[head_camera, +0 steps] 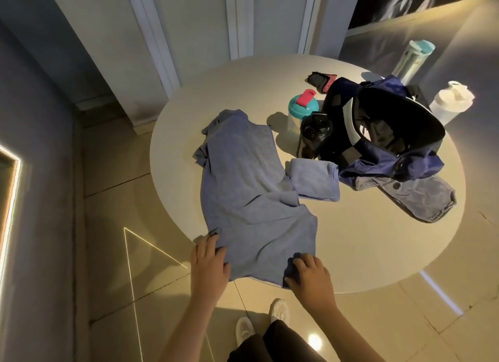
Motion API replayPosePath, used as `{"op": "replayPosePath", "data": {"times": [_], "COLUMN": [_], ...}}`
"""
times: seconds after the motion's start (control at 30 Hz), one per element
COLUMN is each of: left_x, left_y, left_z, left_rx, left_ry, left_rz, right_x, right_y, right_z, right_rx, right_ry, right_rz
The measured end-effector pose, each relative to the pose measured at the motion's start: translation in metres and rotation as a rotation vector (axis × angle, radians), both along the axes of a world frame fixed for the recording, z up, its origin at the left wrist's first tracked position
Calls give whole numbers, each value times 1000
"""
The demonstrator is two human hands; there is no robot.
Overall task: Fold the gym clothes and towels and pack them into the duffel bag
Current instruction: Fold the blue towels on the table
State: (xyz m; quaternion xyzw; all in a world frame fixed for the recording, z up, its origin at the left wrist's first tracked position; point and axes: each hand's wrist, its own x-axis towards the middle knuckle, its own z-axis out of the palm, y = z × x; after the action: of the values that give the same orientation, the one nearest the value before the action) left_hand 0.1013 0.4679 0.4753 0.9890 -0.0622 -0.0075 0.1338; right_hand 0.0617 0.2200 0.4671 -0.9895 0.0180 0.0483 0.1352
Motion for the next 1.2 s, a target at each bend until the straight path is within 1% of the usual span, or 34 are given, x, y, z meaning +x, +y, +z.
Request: {"op": "replayPosePath", "data": {"times": [0.03, 0.1, 0.2, 0.27, 0.43, 0.53, 0.67, 0.73, 0.8, 0.9, 0.97, 1.0, 1.07, 1.13, 1.2], "left_x": [-2, -6, -10, -11, -12, -15, -24, -28, -31, -36, -42, -45, -51, -58, -62], "left_y": [0, 0, 2, 2, 0, -1, -19, -29, -33, -38, -42, -44, -48, -53, -55], "left_z": [1, -1, -7, -11, -7, -6, -16, -16, -16, -13, -10, -5, 2, 15, 26], "left_rx": [36, 81, 93, 110, 71, 90, 204, 218, 194, 105, -8, -111, -370, -605, -784], "left_ry": [7, 26, 114, 116, -27, 0, 165, 162, 101, 22, -7, 6, 59, 212, 283], "left_rz": [-32, -99, -153, -177, -170, -142, -100, -63, -41, -33, -39, -29, 86, 193, 302], "right_x": [-7, -15, -17, -18, -23, -23, -19, -18, -21, -24, -25, -25, -25, -25, -25], "right_y": [0, -1, -1, -1, -7, -14, -16, -20, -25, -32, -38, -41, -48, -55, -60], "right_z": [-2, 0, 1, 4, 5, 5, 18, 19, 22, 28, 33, 37, 46, 54, 62], "right_rx": [-7, -10, -43, -51, 7, 36, 109, 141, 249, 417, 510, 544, 610, 668, 717], "right_ry": [62, 119, 102, 81, 10, -20, -36, 10, 81, 111, 117, 122, 134, 140, 143], "right_rz": [15, 29, 44, 45, 109, 104, 24, -21, -61, -147, -173, -173, -170, -162, -167]}}
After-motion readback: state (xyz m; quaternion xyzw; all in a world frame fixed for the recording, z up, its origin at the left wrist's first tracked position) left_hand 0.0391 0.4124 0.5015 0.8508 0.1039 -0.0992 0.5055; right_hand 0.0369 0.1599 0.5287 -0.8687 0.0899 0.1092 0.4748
